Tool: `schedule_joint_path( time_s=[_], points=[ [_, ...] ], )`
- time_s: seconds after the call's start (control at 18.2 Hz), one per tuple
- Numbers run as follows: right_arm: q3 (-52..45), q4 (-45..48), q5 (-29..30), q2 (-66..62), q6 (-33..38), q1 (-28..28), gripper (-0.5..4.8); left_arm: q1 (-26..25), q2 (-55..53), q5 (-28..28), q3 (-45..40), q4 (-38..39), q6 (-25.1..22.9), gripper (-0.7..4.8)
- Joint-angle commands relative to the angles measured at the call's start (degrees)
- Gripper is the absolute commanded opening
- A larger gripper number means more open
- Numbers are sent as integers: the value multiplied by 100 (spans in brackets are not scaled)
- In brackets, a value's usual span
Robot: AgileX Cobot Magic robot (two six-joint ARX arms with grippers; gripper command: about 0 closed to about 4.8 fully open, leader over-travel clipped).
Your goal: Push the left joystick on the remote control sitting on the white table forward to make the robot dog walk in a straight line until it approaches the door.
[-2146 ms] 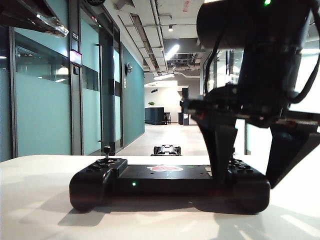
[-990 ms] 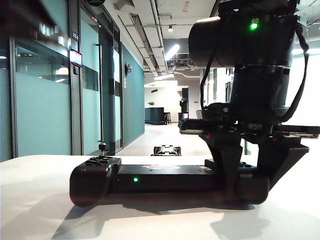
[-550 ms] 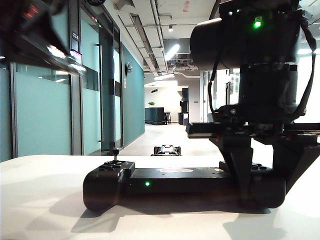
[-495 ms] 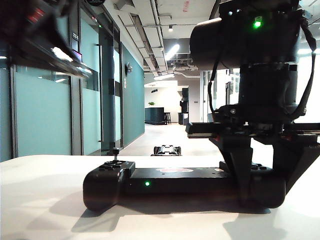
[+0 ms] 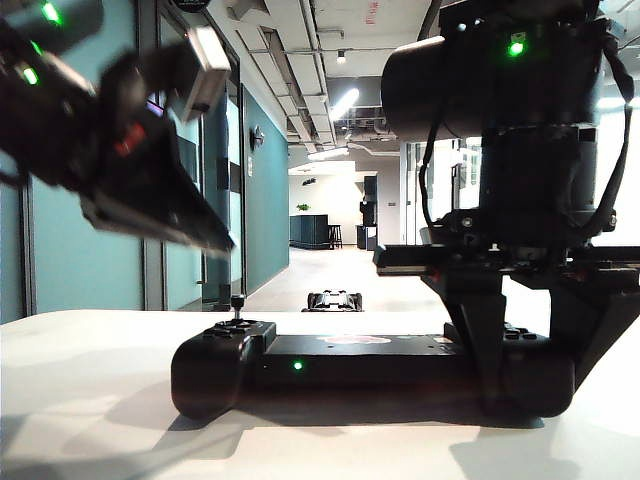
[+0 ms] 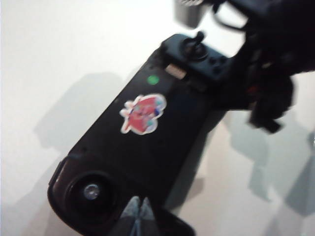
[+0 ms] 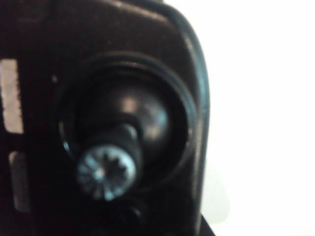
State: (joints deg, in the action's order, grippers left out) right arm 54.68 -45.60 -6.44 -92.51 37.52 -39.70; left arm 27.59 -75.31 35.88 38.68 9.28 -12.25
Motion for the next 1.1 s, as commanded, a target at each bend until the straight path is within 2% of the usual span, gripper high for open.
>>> schedule_joint_path(
  time_s=[0.06, 0.66, 1.1],
  points=[
    [-15, -90, 57, -15, 42, -7, 169, 9, -413, 175, 0, -249, -131, -5],
    [-17, -109, 164, -15, 39, -11, 169, 7, -1237, 229, 4, -1204, -125, -5],
    [-17, -109, 166, -15, 39, -13, 169, 7, -1248, -13, 4, -1412, -120, -5]
  ],
)
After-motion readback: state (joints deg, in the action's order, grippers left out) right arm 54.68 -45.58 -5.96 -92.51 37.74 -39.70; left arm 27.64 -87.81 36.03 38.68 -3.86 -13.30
